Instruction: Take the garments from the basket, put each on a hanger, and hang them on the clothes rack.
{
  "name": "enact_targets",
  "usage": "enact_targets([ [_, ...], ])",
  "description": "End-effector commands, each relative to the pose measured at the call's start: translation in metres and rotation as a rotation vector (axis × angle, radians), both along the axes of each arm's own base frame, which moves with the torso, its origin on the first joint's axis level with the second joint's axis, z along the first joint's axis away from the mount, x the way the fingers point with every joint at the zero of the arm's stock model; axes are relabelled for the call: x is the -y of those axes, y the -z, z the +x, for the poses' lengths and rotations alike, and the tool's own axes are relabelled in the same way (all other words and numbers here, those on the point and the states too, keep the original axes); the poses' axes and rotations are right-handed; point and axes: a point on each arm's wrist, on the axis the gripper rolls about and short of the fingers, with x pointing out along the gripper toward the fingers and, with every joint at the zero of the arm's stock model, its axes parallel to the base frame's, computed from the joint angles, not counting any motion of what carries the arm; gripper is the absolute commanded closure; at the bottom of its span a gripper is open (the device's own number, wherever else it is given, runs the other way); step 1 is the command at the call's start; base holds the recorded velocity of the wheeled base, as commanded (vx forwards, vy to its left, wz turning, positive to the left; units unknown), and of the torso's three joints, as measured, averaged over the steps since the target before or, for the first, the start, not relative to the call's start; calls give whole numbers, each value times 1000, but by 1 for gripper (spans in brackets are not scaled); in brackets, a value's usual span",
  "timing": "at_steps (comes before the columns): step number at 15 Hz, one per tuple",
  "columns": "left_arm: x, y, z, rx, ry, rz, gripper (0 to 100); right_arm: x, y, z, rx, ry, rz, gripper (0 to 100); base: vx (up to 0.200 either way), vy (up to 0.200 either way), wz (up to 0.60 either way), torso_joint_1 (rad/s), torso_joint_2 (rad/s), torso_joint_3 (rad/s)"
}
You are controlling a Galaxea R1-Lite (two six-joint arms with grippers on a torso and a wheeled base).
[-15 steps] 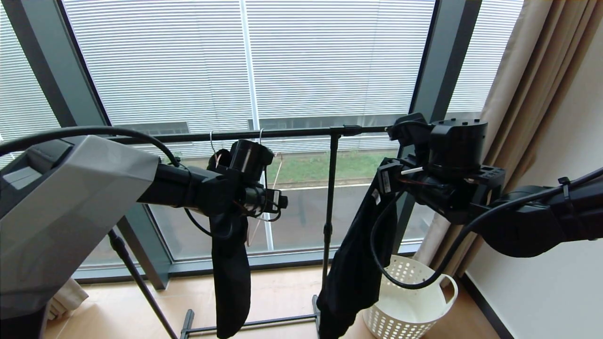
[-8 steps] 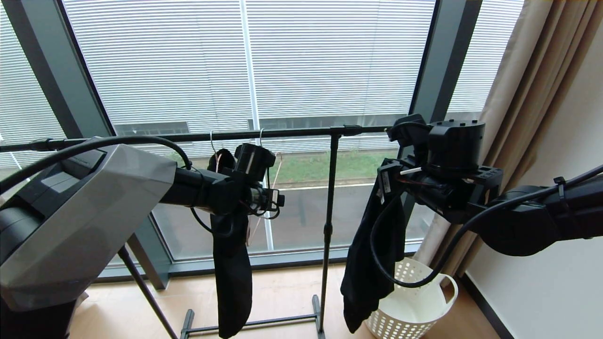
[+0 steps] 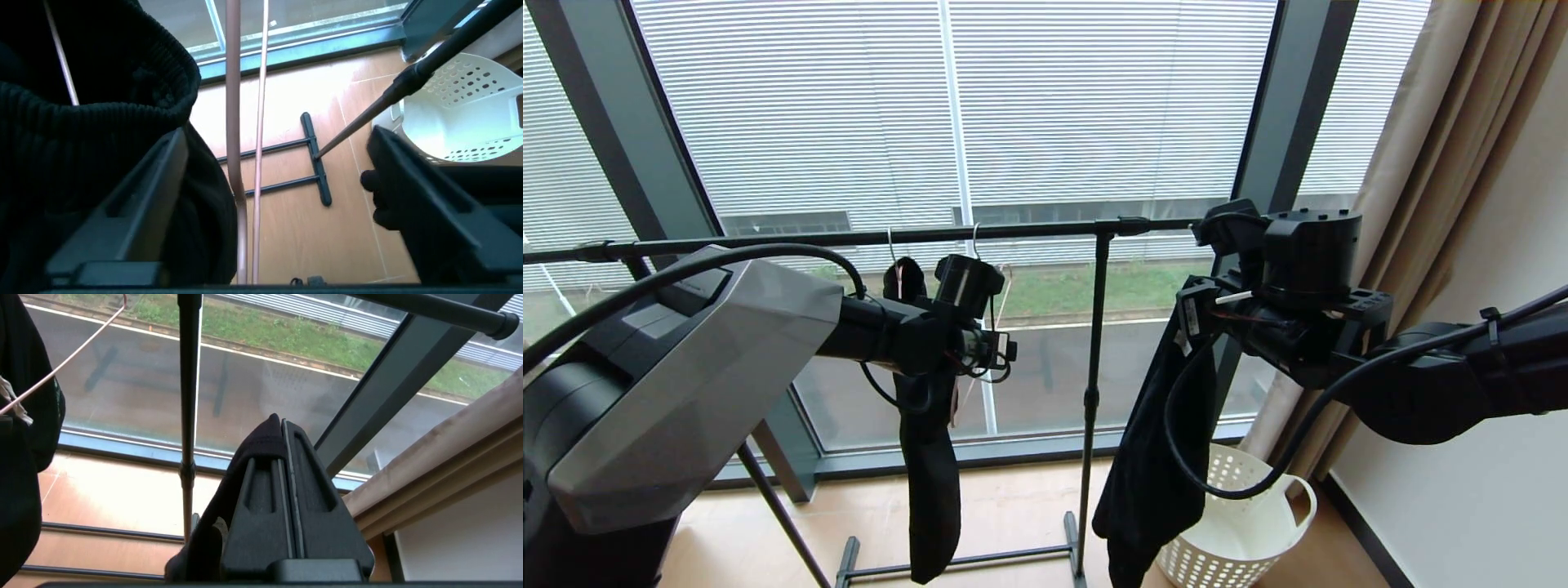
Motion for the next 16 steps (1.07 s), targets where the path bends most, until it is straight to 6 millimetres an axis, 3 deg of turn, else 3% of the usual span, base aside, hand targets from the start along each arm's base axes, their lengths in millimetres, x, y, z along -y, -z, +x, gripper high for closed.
enact_targets([
  [1,0,0,0,1,0,-1,100,-1,4,2,-8,0,-5,100,0,0,0,0,0,0],
  [10,-3,-20,-5,37,-14,-29,100,0,2,0,-4,0,-1,100,0,0,0,0,0,0],
  [12,-4,-36,-13,63,-12,-39,100,0,1,-1,-3,0,0,100,0,0,0,0,0,0],
  [16,-6,-49,-31,63,1,-40,100,1,-2,-3,3,-1,3,100,0,0,0,0,0,0],
])
